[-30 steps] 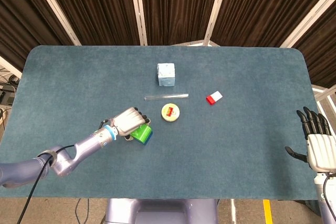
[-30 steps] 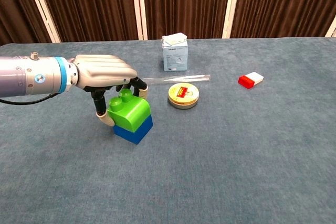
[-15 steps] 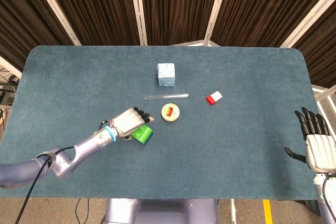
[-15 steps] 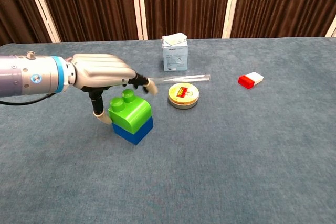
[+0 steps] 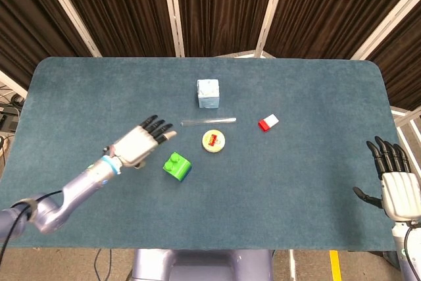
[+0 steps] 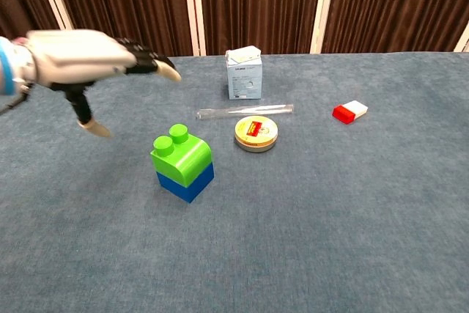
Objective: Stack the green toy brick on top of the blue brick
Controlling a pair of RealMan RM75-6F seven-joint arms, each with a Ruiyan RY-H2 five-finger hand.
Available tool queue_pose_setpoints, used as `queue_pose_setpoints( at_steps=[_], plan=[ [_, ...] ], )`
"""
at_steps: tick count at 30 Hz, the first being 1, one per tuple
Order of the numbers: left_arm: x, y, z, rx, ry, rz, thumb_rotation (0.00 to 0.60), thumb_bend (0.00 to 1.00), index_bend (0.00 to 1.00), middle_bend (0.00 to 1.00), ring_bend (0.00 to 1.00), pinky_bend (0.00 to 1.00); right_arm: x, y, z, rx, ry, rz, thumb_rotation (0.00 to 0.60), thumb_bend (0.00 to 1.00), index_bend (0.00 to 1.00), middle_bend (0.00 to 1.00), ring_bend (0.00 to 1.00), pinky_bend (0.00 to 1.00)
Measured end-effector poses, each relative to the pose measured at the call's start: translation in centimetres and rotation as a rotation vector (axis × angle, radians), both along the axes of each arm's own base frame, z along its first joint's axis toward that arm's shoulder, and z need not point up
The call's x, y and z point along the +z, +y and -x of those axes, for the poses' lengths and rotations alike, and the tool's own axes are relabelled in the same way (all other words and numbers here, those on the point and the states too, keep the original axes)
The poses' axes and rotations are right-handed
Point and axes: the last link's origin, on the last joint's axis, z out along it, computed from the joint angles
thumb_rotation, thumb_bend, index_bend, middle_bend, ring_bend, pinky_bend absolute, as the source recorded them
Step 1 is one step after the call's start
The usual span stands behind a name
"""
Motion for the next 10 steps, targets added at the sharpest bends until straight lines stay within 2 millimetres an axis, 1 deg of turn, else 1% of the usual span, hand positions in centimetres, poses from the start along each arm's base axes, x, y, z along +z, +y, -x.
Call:
queue_pose_setpoints(
  at_steps=[3,6,9,10],
  plan=[
    [1.9,-1.0,1.1,0.023,-0.066,-0.076,0.600,0.09,0.00,0.00,0.00,0.00,0.1,0.1,-0.1,0.010,-0.004,0.000,0.600,0.00,0.01,0.00,0.00,0.00],
    [4.1,-2.6,3.0,0.069,-0.161,-0.168,0.600,0.03,0.00,0.00,0.00,0.00,0.2,0.2,-0.3,0.023,-0.007,-0.005,0.600,0.00,0.01,0.00,0.00,0.00],
    [6.1,-5.1,5.5,0.143,-0.256,-0.265,0.600,0.01,0.00,0.00,0.00,0.00,0.2,0.4,-0.6,0.044,-0.005,-0.008,0.600,0.00,0.01,0.00,0.00,0.00],
    [6.7,-6.4,6.6,0.181,-0.289,-0.299,0.600,0.00,0.00,0.00,0.00,0.00,0.2,0.4,-0.7,0.048,-0.003,-0.009,0.600,0.00,0.01,0.00,0.00,0.00]
  ],
)
